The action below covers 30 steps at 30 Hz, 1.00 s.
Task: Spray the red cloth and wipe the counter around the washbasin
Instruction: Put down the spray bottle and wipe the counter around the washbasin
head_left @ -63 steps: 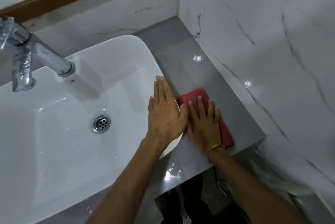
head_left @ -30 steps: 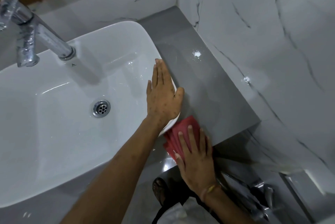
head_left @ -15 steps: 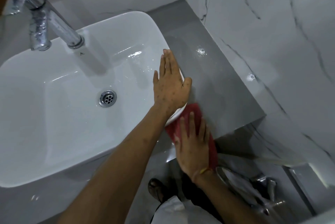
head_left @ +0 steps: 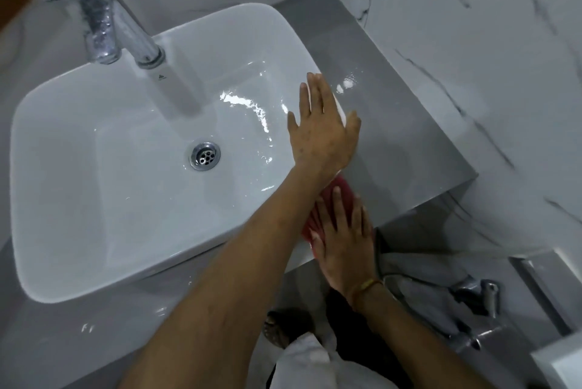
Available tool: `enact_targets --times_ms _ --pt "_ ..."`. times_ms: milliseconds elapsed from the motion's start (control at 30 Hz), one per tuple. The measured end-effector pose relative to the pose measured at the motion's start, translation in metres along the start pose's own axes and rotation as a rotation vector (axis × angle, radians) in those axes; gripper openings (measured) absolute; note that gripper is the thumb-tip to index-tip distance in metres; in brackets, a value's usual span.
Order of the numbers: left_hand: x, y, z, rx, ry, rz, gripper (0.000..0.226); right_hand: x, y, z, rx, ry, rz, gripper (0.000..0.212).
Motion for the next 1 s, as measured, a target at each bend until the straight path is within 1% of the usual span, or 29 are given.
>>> enact_targets --times_ms 67,133,233,300,333,400,433,467,500,533,567,600,633,667,700,733,800,867,933,1000 --pt "0.0 0.004 -0.002 -0.036 -0.013 0.002 0.073 0.001 0.005 -0.009 -0.052 -0.029 -0.011 0.067" --pt "0.004 0.008 -0.005 -0.098 -0.024 -0.008 0.073 -0.001 0.015 -0.028 -0.055 -0.056 -0.037 0.065" --pt "0.013 0.02 -0.01 -0.187 -0.03 -0.068 0.072 -0.004 0.032 -0.069 0.066 -0.008 -0.089 0.069" --pt "0.024 0.031 -0.011 -0.253 -0.006 -0.079 0.068 -0.001 0.038 -0.093 0.13 0.017 -0.162 0.073" --pt "0.031 0.041 -0.011 -0.308 0.021 -0.053 0.065 0.0 0.041 -0.1 0.166 0.022 -0.201 0.072" --pt "0.046 0.075 -0.014 -0.453 0.104 0.1 0.053 0.004 0.042 -0.103 0.216 -0.075 -0.301 0.065" --pt "0.05 0.099 -0.021 -0.507 0.163 0.203 0.046 0.011 0.04 -0.096 0.206 -0.197 -0.299 0.06" --pt "0.05 0.126 -0.032 -0.52 0.237 0.274 0.041 0.021 0.038 -0.083 0.188 -0.344 -0.25 0.053" --pt "0.047 0.154 -0.045 -0.491 0.302 0.295 0.037 0.032 0.036 -0.067 0.178 -0.451 -0.149 0.046" --pt "0.04 0.181 -0.059 -0.419 0.342 0.296 0.035 0.04 0.035 -0.047 0.19 -0.476 0.005 0.037" --pt "0.03 0.202 -0.071 -0.307 0.351 0.294 0.036 0.049 0.032 -0.028 0.194 -0.485 0.154 0.029" --pt "0.017 0.217 -0.082 -0.168 0.329 0.283 0.038 0.059 0.028 -0.01 0.181 -0.491 0.265 0.027" --pt "0.003 0.225 -0.092 -0.02 0.287 0.267 0.04 0.069 0.022 0.003 0.17 -0.513 0.336 0.029" --pt "-0.011 0.226 -0.1 0.115 0.221 0.246 0.043 0.079 0.015 0.008 0.201 -0.522 0.394 0.03" --pt "-0.023 0.223 -0.104 0.214 0.136 0.203 0.05 0.09 0.006 0.006 0.274 -0.513 0.445 0.032" --pt "-0.035 0.215 -0.105 0.277 0.062 0.138 0.06 0.101 -0.002 -0.002 0.386 -0.483 0.469 0.034" --pt "-0.056 0.198 -0.103 0.32 -0.076 0.025 0.083 0.117 -0.019 -0.033 0.684 -0.371 0.431 0.043" --pt "-0.069 0.184 -0.099 0.358 -0.178 0.013 0.095 0.121 -0.032 -0.064 0.907 -0.152 0.349 0.049" --pt "-0.077 0.181 -0.099 0.386 -0.258 0.03 0.092 0.115 -0.037 -0.084 0.989 0.08 0.238 0.048" --pt "-0.08 0.183 -0.106 0.395 -0.281 0.032 0.087 0.109 -0.038 -0.09 0.957 0.125 0.15 0.048"
Point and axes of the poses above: each hand's wrist, its own y-axis away from the middle knuckle, its own x-axis out of the back of the hand, z = x × y, the point moved 2 cm from there along -y, towards the middle knuckle, and after that the axes turned 4 degrees about y, right-handed, at the moved point
